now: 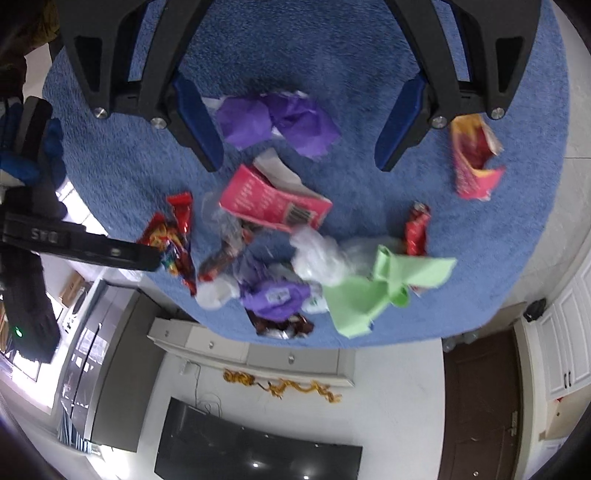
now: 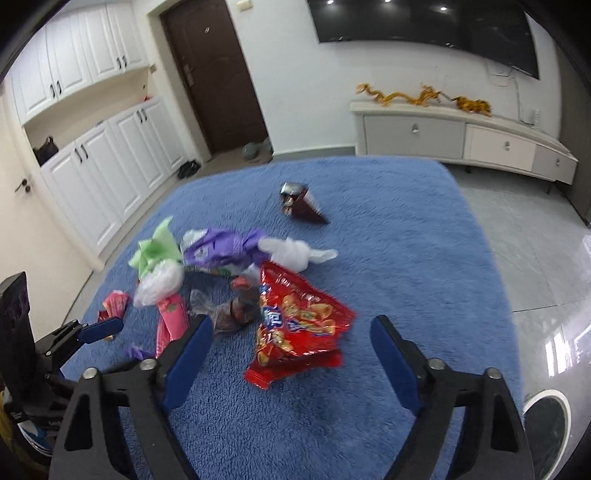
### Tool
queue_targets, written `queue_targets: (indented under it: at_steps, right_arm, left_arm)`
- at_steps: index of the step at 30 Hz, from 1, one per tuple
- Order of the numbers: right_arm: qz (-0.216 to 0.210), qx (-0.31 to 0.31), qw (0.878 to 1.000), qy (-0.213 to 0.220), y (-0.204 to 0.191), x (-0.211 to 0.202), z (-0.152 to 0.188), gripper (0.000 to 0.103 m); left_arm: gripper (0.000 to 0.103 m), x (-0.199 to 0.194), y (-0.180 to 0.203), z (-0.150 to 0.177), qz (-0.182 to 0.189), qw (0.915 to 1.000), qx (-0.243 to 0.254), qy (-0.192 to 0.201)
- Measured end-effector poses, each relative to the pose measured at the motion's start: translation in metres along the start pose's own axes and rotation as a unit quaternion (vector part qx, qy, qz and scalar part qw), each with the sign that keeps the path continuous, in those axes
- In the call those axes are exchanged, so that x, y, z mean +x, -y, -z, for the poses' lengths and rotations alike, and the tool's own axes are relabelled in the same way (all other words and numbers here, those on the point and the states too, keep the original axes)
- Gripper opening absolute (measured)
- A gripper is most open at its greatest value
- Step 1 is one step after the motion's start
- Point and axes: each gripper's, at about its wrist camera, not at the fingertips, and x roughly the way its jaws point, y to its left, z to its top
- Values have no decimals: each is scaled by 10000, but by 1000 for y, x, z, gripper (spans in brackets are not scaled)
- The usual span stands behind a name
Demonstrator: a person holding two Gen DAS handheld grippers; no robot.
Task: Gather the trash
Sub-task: 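Grasp the red snack bag with the right gripper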
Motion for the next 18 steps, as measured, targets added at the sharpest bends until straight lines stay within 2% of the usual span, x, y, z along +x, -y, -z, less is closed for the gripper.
queue_targets:
  at_steps: [2,4,7,12,15,18]
  right_arm:
    - [-11,-3,9999,-142,-2,7,2,70]
    - [18,-29,9996,-269,-1,11,5,51]
    - [-29,19,9993,-373,3,10,11,35]
    - [-140,127,9997,-170,3,-9,14,30]
    - [-170,194,9997,28,1,-25,14,29]
    - [-211,266,9992,213,1,-43,15,28]
  left_arm:
    - [77,5,2,4,26,9999,9,-100]
    - [66,8,4,6,78,9998,11,-161]
    - [55,7,8,6,133,9997,47,-199]
    - [44,-4,13,11,63,9999,55,-125]
    - [20,-15,14,11,116,9999,26,-96]
    - [19,-26,14,11,71,10000,-43,-42]
